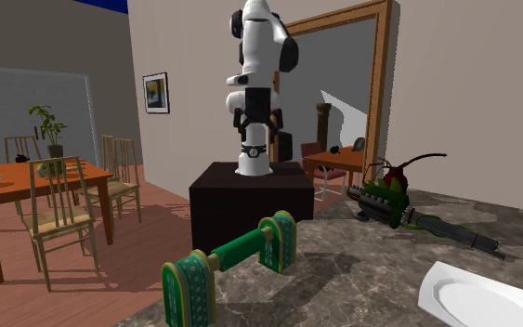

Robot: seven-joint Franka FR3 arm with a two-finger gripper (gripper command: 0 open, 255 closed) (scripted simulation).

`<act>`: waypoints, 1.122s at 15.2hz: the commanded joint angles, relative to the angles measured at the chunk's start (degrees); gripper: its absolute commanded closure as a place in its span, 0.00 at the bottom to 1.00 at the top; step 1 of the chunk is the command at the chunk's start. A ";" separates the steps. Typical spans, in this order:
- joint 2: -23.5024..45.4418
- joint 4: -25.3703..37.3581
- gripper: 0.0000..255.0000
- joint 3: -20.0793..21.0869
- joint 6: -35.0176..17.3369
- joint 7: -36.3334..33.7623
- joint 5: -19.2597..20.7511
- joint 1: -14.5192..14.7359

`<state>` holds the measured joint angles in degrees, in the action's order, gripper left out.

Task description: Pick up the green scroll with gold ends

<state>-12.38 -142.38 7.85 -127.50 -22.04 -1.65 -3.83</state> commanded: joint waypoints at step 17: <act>40.09 25.02 0.00 -4.12 -20.96 -25.04 11.84 1.72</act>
<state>25.15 -119.67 4.36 -147.84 -46.09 9.80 -2.29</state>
